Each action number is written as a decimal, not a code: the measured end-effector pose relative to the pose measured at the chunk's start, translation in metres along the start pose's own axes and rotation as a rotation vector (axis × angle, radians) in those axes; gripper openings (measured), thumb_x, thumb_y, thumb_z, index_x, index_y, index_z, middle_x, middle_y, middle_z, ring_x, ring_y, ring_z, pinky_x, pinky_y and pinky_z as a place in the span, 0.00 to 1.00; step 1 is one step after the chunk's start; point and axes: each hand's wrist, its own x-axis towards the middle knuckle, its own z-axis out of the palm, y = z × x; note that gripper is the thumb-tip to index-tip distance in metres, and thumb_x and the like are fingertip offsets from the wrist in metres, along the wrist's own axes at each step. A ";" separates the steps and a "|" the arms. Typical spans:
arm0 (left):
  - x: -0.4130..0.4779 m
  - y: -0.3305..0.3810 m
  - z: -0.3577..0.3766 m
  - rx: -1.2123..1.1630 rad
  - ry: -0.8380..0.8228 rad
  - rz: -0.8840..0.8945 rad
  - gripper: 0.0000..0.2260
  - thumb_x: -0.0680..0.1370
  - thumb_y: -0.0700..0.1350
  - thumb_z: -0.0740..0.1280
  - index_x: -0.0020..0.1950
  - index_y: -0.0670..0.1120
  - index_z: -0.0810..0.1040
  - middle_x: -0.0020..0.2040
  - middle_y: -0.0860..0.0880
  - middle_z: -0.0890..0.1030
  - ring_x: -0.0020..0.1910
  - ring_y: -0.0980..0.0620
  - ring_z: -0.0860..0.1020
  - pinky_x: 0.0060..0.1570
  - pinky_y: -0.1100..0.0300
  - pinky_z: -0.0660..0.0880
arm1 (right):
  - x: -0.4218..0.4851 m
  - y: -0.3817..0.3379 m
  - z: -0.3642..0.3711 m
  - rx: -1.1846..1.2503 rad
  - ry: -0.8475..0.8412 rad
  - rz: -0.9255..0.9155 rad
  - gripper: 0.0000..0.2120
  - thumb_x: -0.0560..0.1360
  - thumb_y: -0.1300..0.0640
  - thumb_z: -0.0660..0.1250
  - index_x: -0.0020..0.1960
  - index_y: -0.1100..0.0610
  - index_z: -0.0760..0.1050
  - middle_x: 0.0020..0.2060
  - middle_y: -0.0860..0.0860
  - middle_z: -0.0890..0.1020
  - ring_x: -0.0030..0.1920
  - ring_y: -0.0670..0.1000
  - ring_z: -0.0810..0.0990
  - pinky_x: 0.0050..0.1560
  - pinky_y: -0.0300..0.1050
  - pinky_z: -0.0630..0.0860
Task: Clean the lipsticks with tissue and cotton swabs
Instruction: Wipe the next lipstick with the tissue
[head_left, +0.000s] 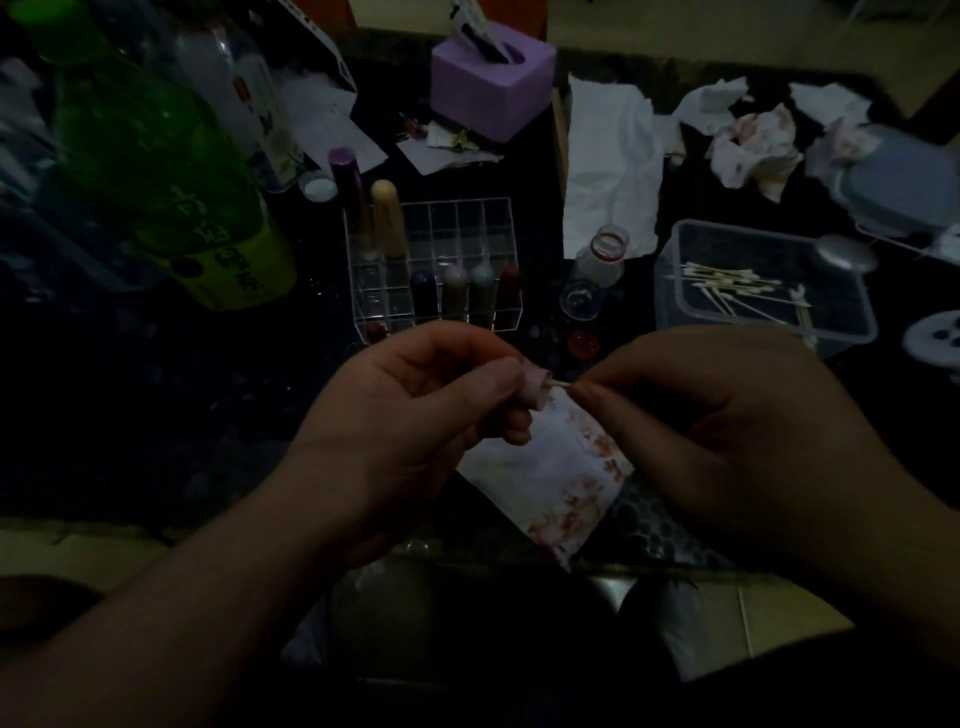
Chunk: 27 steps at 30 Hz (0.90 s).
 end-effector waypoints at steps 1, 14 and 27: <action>0.001 0.000 0.000 0.005 0.003 0.002 0.04 0.71 0.36 0.68 0.42 0.39 0.83 0.41 0.40 0.84 0.36 0.46 0.82 0.40 0.59 0.80 | 0.000 0.000 0.000 -0.005 0.012 -0.009 0.07 0.76 0.55 0.69 0.44 0.54 0.85 0.35 0.46 0.84 0.35 0.44 0.80 0.37 0.43 0.75; -0.001 0.008 -0.003 0.038 0.033 -0.040 0.09 0.67 0.37 0.75 0.46 0.45 0.87 0.46 0.43 0.86 0.41 0.46 0.85 0.44 0.61 0.80 | -0.001 -0.008 0.003 0.139 -0.114 0.069 0.10 0.76 0.53 0.67 0.37 0.52 0.79 0.28 0.44 0.76 0.31 0.44 0.76 0.32 0.30 0.67; -0.001 0.018 -0.005 0.289 -0.059 -0.045 0.14 0.68 0.40 0.72 0.52 0.48 0.84 0.48 0.45 0.87 0.48 0.48 0.86 0.47 0.63 0.79 | 0.000 -0.006 -0.002 0.181 -0.114 0.070 0.09 0.76 0.53 0.68 0.38 0.52 0.80 0.29 0.45 0.78 0.32 0.44 0.77 0.32 0.31 0.69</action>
